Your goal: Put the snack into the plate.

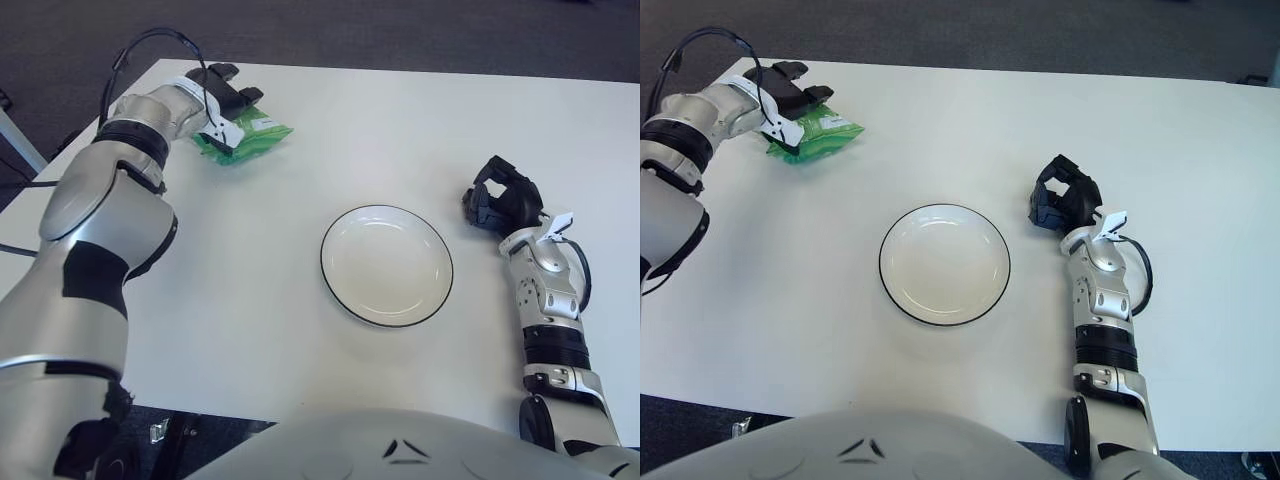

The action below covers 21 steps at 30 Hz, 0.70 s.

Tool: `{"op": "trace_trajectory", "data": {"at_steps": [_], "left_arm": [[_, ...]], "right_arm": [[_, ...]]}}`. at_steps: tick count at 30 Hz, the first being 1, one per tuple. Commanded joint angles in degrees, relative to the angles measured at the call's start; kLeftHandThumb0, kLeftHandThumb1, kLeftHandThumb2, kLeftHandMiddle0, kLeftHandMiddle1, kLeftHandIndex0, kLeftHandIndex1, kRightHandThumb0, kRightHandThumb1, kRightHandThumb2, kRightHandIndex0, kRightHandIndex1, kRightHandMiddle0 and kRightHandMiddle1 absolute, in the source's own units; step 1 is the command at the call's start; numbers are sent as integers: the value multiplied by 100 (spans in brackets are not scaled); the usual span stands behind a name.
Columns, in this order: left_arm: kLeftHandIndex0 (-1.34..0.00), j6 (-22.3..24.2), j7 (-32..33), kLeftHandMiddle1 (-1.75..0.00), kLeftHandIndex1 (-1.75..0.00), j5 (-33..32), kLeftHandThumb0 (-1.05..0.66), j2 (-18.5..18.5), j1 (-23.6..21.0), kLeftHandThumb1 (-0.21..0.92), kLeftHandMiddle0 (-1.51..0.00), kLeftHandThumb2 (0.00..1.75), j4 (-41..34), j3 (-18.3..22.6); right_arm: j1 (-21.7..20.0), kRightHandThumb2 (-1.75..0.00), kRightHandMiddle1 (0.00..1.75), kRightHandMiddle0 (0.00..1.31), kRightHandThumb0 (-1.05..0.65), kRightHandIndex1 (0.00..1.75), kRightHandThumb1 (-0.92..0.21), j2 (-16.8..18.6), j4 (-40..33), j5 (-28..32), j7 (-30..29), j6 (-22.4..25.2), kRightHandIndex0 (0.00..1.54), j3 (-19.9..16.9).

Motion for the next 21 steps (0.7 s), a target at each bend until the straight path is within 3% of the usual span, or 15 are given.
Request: {"op": "trace_trajectory", "data": {"at_steps": [1,5,9,15,21], "left_arm": [[0,-26,-424,0,0,-263,-95,67,20,90,0,24,-5,212],[0,172,-1332,-2,0,-793,-98,16,56,92,-3,58,33,662],[0,321,-1812,-5,0,-1188,-101,21,110,92,-9,75,0,996],[0,678,-2427,-5,0,-1768,-104,26,205,92,-9,86,-37,1510],[0,1025,-2579,-4,0,-1878,-105,101,238,92,-6,93,-85,1616]], "right_arm": [[435,-133,175,62,-49,175,-31,173,234,-41,-59,266,130,45],[443,-133,175,62,-48,175,-31,151,234,-54,-37,264,131,61],[453,-133,175,62,-48,175,-31,140,197,-68,-57,295,131,64],[455,-132,175,62,-48,175,-31,146,192,-88,-80,283,132,71],[443,-133,175,62,-48,175,-31,156,249,-66,-53,251,132,55]]}}
